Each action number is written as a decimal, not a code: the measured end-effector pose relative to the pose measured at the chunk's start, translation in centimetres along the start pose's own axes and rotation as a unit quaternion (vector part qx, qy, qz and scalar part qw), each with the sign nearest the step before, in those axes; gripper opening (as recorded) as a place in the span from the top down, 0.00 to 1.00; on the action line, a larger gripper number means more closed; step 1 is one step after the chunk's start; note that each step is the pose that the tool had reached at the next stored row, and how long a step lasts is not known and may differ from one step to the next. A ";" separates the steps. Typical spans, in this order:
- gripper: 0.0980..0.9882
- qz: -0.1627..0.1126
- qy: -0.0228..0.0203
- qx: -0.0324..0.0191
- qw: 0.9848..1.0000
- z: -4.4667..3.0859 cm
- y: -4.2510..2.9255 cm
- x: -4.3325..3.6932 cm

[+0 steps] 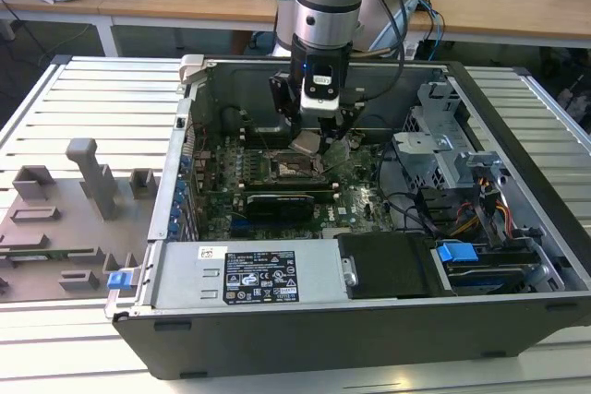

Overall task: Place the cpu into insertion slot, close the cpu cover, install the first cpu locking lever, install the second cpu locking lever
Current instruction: 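Place the cpu into insertion slot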

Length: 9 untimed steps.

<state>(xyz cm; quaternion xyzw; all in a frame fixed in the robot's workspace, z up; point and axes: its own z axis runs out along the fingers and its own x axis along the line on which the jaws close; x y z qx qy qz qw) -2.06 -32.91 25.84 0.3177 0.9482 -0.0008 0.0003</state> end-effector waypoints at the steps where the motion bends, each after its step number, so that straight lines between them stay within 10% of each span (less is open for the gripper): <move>1: 0.50 0.002 0.000 0.000 1.000 0.00 0.00 0.00; 9: 0.50 0.041 -0.001 0.002 0.999 0.04 0.00 0.00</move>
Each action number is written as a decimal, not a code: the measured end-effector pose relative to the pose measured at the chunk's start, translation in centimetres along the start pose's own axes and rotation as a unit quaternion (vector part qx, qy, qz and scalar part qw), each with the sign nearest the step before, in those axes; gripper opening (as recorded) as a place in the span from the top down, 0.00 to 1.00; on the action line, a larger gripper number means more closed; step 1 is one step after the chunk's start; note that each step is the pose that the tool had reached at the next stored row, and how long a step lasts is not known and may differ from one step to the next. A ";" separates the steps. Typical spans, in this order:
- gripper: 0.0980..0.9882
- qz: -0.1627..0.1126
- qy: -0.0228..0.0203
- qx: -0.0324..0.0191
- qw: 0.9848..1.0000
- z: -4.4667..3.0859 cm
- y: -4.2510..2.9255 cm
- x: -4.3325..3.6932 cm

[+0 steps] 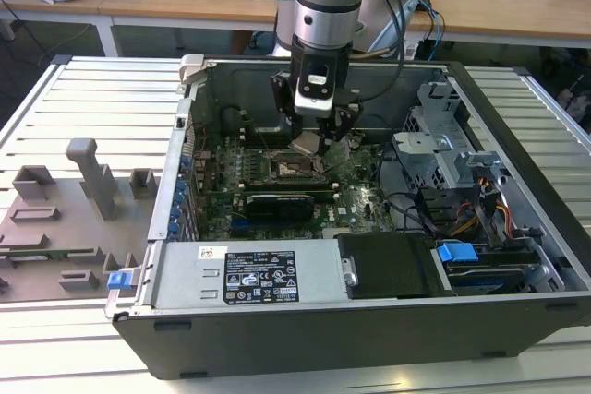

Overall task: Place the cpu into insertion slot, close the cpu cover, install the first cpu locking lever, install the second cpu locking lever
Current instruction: 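Place the cpu into insertion slot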

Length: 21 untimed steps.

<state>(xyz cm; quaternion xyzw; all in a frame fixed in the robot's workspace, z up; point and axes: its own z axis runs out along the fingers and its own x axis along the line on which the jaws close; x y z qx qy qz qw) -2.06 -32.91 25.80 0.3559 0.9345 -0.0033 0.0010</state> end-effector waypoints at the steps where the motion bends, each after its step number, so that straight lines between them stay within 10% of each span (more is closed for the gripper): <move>1: 0.50 0.002 0.000 0.000 1.000 0.00 0.00 0.00; 21: 0.50 0.064 -0.001 0.002 0.998 0.05 0.00 0.00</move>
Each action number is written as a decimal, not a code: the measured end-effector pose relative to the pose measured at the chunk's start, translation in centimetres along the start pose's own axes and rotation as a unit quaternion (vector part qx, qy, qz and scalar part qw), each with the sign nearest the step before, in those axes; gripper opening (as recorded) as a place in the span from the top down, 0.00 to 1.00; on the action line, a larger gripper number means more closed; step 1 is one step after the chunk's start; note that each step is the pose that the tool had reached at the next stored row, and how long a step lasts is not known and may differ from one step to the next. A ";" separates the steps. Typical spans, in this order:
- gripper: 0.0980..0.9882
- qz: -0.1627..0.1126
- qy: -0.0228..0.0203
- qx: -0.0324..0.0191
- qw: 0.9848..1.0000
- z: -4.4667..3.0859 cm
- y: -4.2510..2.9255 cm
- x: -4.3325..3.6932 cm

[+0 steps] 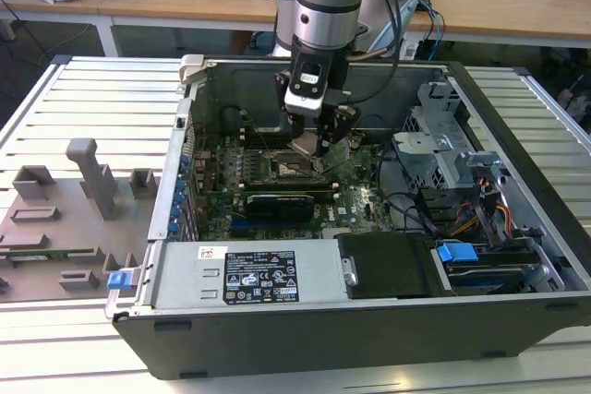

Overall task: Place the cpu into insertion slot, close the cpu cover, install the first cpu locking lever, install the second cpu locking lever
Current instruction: 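Place the cpu into insertion slot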

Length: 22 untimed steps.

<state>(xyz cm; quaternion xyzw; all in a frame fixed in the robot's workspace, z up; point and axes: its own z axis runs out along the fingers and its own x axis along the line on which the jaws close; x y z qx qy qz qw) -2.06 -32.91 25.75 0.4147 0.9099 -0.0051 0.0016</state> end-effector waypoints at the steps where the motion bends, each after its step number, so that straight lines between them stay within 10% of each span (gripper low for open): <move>1: 0.50 0.002 0.000 0.000 1.000 0.00 0.00 0.00; 22: 0.50 0.078 -0.002 0.003 0.997 0.10 0.00 0.00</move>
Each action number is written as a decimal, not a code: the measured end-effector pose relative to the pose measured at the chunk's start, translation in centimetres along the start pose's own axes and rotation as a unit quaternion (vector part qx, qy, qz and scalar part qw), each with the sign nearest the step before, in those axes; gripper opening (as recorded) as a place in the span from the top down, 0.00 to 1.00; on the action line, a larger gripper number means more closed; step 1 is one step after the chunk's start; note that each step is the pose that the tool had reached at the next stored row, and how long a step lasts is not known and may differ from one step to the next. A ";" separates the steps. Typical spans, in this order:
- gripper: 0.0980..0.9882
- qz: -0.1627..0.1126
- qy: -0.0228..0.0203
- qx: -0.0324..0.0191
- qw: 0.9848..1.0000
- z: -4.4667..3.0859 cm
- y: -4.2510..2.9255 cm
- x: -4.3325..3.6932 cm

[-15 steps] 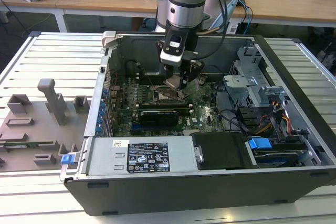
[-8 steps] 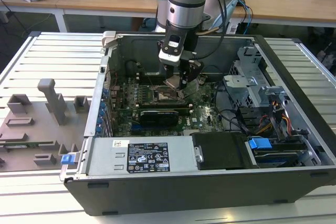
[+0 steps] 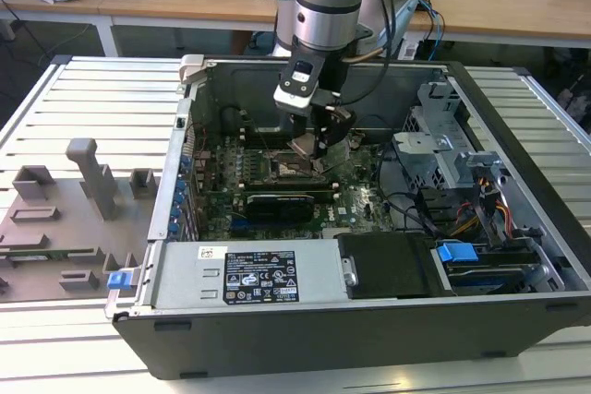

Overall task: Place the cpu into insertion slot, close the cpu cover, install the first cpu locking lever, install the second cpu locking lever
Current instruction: 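Place the cpu into insertion slot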

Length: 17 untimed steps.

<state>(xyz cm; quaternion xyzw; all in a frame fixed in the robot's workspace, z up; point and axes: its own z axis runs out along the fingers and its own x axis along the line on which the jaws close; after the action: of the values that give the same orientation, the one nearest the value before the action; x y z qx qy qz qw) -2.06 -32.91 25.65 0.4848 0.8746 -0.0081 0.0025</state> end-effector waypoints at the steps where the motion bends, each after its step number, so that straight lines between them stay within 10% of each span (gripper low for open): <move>1: 0.50 0.006 0.000 0.000 1.000 0.00 0.00 0.00; 11: 0.50 0.049 0.000 0.001 0.999 0.05 0.00 0.00; 17: 0.50 0.098 -0.001 0.003 0.995 0.08 0.00 0.00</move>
<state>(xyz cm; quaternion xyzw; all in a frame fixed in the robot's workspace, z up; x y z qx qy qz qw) -2.06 -32.91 25.56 0.5680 0.8229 -0.0109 0.0032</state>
